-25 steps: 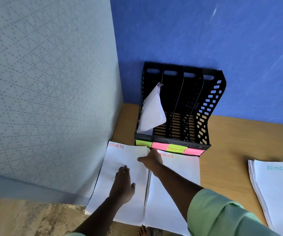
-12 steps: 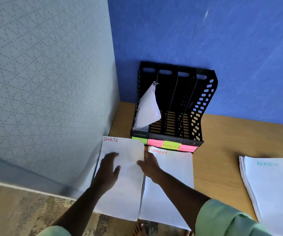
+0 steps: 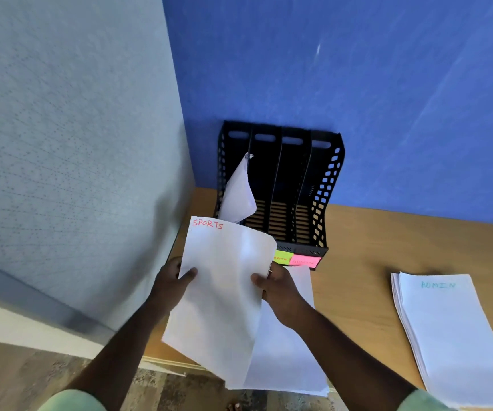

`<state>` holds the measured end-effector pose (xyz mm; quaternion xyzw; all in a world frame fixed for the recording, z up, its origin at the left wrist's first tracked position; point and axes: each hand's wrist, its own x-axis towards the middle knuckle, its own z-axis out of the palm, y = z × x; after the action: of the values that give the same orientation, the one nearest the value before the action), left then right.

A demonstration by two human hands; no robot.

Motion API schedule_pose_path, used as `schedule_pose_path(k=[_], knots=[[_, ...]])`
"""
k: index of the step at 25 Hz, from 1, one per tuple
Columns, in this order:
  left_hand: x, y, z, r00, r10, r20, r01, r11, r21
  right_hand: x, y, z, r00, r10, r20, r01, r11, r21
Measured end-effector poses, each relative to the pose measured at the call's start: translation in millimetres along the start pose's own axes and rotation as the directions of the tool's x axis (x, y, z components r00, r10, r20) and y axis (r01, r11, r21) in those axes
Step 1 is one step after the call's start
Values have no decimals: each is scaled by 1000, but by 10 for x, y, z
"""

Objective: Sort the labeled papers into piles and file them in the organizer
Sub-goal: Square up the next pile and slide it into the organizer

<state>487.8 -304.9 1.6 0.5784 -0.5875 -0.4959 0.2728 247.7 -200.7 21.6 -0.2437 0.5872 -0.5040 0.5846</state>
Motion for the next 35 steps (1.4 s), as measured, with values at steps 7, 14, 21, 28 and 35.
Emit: schedule_pose_path(k=[7, 14, 21, 28, 35], knots=[[-159, 734, 428, 968, 194, -161, -201, 979, -27, -203, -224, -319, 972, -195, -134, 175, 974, -147], [-881, 1201, 1498, 904, 408, -129, -425, 891, -159, -610, -357, -849, 734, -604, -310, 407, 757, -512], [-1200, 1335, 2606, 895, 445, -29, -443, 879, -174, -946, -288, -1576, 591, -716, -372, 453, 676, -581], [-1053, 1262, 3122, 908, 415, 59, -411, 909, -65, -904, -66, -2351, 642, -498, -583, 190, 840, -508], [-1043, 1215, 3331, 943, 328, 62, -331, 942, 61, -991, -112, -2574, 681, -470, -561, 208, 859, -468]])
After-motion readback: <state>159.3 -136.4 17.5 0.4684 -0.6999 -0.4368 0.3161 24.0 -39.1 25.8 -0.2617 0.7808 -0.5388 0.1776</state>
